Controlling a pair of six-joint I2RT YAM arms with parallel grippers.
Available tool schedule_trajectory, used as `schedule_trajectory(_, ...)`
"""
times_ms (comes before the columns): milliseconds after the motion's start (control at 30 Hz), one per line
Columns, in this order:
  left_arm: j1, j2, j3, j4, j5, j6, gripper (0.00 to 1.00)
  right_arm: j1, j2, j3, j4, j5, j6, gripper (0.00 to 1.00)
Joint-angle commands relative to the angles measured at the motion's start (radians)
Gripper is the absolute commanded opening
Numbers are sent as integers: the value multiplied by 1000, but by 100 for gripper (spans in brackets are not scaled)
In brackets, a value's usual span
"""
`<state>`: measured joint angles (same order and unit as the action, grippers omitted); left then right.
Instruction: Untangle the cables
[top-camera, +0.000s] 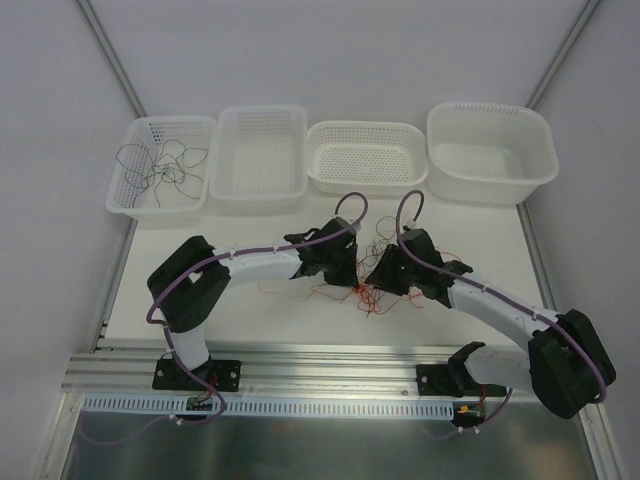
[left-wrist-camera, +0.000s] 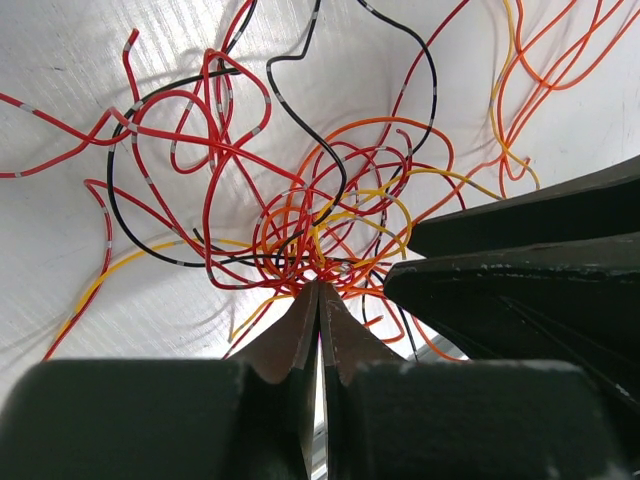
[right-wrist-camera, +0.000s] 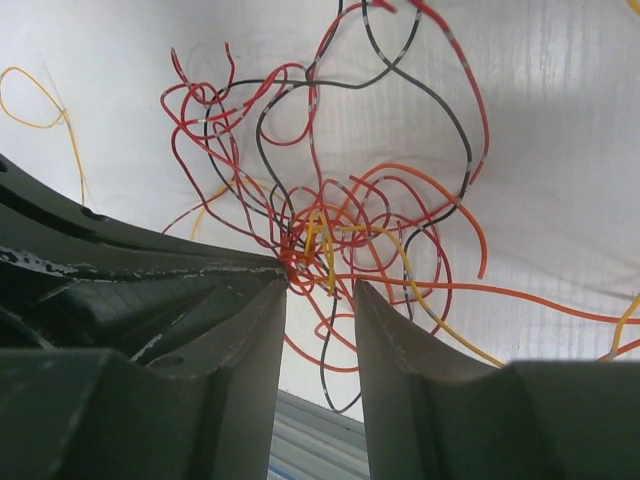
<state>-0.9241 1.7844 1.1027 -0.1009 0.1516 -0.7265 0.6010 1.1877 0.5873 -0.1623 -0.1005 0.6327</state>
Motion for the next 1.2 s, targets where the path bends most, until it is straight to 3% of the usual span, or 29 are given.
schedule_trajectory(0,-12,-19,-9,17,-15,-19,0,6,22,32,30,27,16,37)
schedule_trajectory(167,-12,-46,-33,17,-37,-30,0,17,115,16,104,5,36,34)
schedule_trajectory(233,-12,-55,-47,21,-43,-48,0,16,130,8,127,2,39,25)
schedule_trajectory(267,-12,-62,-55,24,-55,-56,4,17,136,3,129,2,36,13)
schedule_trajectory(300,-12,-66,-75,26,-64,-76,7,16,136,2,129,2,35,8)
schedule_trajectory(367,-12,-91,-99,38,-98,-97,24,17,122,-7,129,8,25,1)
schedule_trajectory(433,-10,-120,-139,62,-115,-132,37,16,110,-14,130,8,21,1)
schedule_trajectory(633,-10,-189,-224,153,-147,-254,57,17,89,-24,158,-19,25,1)
schedule_trajectory(900,-10,-194,-251,231,-213,-350,58,25,90,-53,248,-59,62,1)
schedule_trajectory(1000,-9,-160,-239,234,-224,-361,55,33,87,-49,241,-53,62,1)
schedule_trajectory(1167,-5,-149,-233,236,-270,-350,41,37,79,-53,245,-65,41,1)
